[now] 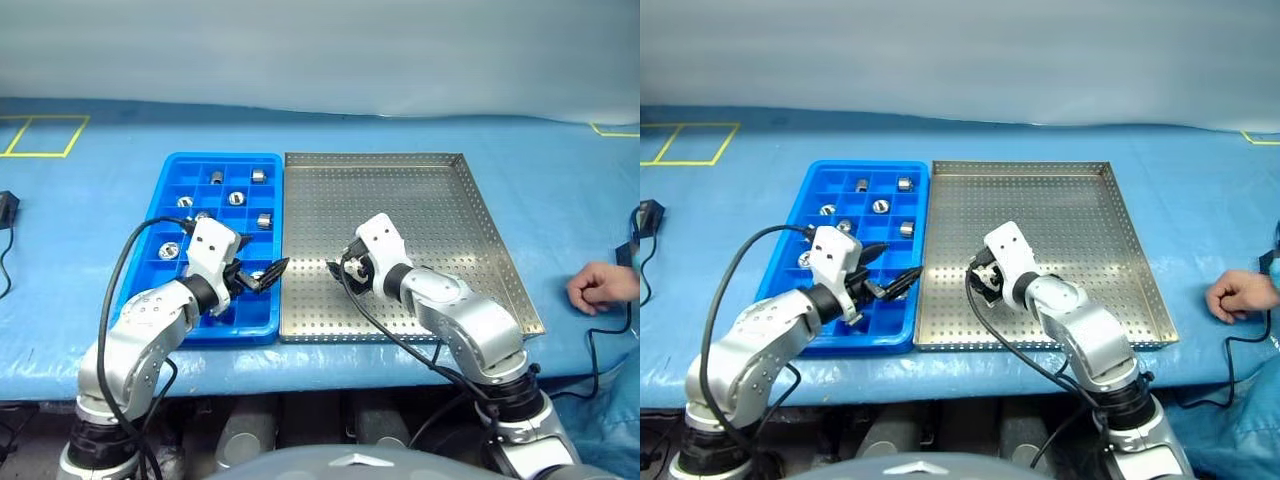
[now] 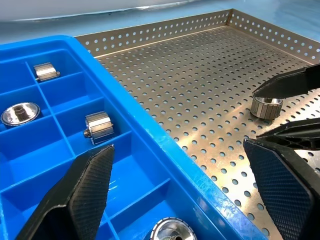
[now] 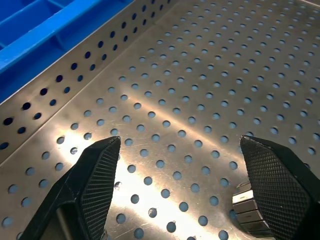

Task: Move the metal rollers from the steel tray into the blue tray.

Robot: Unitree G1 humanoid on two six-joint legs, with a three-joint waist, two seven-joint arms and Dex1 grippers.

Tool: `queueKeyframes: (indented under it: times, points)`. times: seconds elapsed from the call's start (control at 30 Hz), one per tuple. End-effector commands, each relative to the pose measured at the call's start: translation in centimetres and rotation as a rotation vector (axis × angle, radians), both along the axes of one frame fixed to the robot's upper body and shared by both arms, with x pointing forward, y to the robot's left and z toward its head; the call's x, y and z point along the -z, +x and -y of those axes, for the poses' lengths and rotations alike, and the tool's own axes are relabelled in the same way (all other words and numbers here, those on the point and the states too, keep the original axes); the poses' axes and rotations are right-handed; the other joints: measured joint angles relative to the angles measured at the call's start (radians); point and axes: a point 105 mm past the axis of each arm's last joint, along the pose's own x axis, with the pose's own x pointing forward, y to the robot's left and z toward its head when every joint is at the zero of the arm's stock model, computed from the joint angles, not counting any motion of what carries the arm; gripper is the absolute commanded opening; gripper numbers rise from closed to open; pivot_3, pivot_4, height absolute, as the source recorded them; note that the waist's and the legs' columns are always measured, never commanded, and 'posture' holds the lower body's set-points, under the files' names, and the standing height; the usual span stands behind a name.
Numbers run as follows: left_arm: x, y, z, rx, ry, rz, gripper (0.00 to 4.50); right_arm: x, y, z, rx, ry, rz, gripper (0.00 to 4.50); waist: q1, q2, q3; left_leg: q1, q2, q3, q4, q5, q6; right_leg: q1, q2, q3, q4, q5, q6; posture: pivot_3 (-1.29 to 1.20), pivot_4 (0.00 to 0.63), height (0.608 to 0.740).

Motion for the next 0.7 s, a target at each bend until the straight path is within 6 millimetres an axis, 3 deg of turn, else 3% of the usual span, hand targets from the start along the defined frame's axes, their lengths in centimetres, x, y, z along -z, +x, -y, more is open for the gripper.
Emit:
queueKeyframes:
  times: [0.03, 0.27, 0.7]
  points:
    - [-0.7, 0.1, 0.5, 0.040, -0.006, 0.034, 4.50, -0.7, 0.9, 2.4, 0.167, -0.053, 0.069, 4.02, -0.004, 0.000, 0.000, 0.000, 0.000, 0.000, 0.000, 0.000, 0.000, 0.000, 0.000, 0.000, 0.000, 0.000, 0.000, -0.06, 0.150, 0.740]
    - [-0.6, 0.4, 1.7, 0.081, -0.022, 0.026, 4.50, 0.1, 0.8, 4.3, 0.320, -0.041, 0.040, 4.02, -0.034, 0.000, 0.000, 0.000, 0.000, 0.001, 0.001, 0.000, 0.000, 0.000, 0.000, 0.001, 0.001, 0.002, 0.003, -0.10, 0.150, 0.740]
    - [-0.1, 0.5, 1.2, 0.062, -0.008, 0.010, 4.50, 1.3, 1.2, 3.6, 0.386, 0.082, -0.046, 4.02, -0.051, 0.000, 0.000, 0.001, 0.001, 0.001, 0.001, 0.000, 0.000, 0.000, 0.002, 0.002, 0.001, 0.002, 0.004, -0.08, 0.150, 0.740]
